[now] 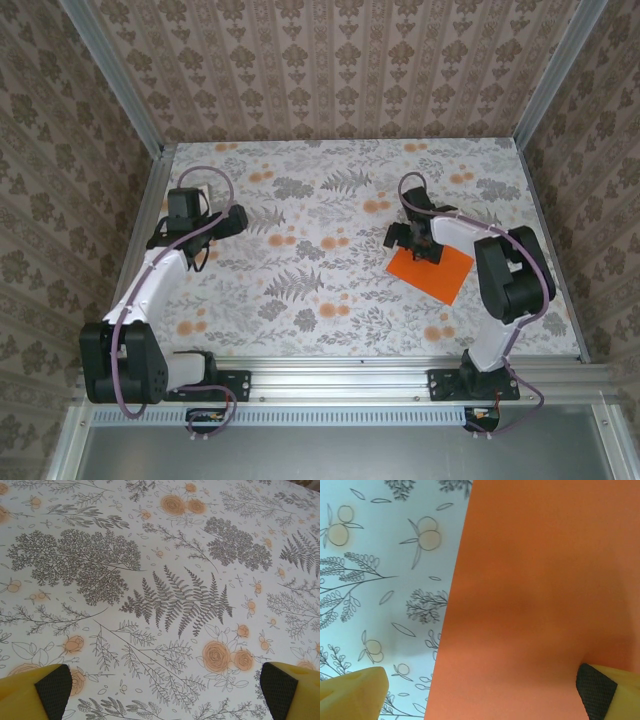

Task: Fold a paper plane with a square sheet of paper (pick it up from the middle)
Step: Move the square sheet of paper to the center of the table.

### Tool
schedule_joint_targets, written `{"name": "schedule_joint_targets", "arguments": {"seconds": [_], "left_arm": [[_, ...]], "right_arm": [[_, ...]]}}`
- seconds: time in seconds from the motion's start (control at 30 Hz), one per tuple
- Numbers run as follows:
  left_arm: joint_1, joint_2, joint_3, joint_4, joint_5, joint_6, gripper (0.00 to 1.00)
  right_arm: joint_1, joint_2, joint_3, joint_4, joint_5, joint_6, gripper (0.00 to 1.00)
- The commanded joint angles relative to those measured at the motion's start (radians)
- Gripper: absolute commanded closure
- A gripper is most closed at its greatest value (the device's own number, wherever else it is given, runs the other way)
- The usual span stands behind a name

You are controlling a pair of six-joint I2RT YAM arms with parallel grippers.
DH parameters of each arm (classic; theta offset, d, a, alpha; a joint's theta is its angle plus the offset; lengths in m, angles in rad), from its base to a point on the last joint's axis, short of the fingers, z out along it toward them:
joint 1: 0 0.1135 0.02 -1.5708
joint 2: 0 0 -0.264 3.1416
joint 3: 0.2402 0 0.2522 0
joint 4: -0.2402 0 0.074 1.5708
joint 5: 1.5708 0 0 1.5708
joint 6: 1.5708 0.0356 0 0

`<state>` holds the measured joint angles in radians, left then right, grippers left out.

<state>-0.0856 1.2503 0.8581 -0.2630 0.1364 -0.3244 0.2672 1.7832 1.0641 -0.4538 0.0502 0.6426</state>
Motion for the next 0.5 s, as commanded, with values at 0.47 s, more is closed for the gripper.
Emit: {"name": "schedule_joint_targets", "arguments": {"seconds": [0.47], "left_arm": [[-0.074,-0.010,-0.042,0.030,0.067,-0.128,0.00]], "right_arm": [[0.333,0.153,0.230,-0.076,-0.203,-0.261,0.06]]}}
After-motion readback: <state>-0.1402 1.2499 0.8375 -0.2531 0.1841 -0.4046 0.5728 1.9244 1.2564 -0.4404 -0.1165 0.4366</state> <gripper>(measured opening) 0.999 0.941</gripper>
